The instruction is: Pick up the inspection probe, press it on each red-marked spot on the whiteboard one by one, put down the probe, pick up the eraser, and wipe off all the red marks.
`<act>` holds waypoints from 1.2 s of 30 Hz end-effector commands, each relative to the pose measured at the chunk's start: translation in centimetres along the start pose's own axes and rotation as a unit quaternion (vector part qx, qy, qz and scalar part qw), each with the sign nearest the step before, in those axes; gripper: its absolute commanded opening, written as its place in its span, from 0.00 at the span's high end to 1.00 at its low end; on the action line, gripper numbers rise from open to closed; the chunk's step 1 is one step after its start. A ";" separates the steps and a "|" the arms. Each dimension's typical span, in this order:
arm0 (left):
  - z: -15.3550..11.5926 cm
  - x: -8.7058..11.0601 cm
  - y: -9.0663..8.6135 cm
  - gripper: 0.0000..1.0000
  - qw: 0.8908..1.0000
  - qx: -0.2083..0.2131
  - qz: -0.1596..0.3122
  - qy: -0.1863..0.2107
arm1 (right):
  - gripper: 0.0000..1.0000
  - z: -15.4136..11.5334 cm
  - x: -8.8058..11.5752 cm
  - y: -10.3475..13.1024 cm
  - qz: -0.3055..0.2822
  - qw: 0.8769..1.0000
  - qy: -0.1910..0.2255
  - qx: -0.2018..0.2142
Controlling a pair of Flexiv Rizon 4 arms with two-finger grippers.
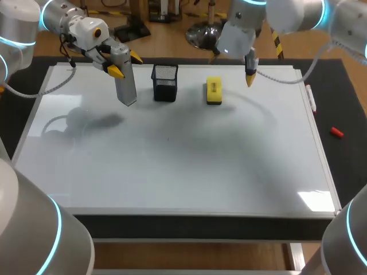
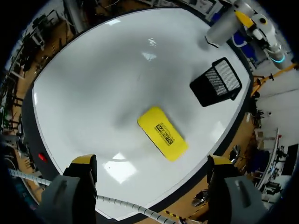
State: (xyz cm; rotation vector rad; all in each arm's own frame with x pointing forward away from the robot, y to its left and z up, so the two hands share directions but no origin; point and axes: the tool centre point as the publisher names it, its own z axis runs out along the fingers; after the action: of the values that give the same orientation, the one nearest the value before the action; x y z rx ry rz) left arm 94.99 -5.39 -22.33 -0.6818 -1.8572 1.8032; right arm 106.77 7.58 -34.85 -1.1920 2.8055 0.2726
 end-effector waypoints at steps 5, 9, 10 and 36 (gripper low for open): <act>-0.2 -0.2 0.0 1.00 1.000 0.001 0.000 0.003 | 0.00 -3.9 -2.4 0.1 0.105 0.994 0.012 -0.039; -0.2 -0.2 0.0 1.00 1.000 0.001 0.000 0.003 | 0.00 -5.7 -3.6 0.2 0.144 0.989 -0.011 -0.043; -0.2 -0.2 0.0 1.00 1.000 0.001 0.000 0.003 | 0.00 -6.1 -3.8 0.2 0.150 0.987 -0.021 -0.047; -0.2 -0.2 0.0 1.00 1.000 0.001 0.000 0.003 | 0.00 -11.5 -5.2 1.6 0.242 0.968 -0.021 -0.069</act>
State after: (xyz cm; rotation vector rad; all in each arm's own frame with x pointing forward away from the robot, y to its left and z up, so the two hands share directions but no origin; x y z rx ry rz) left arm 94.99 -5.39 -22.33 -0.6819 -1.8571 1.8032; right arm 109.04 10.11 -22.74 -0.4849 3.0340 0.5291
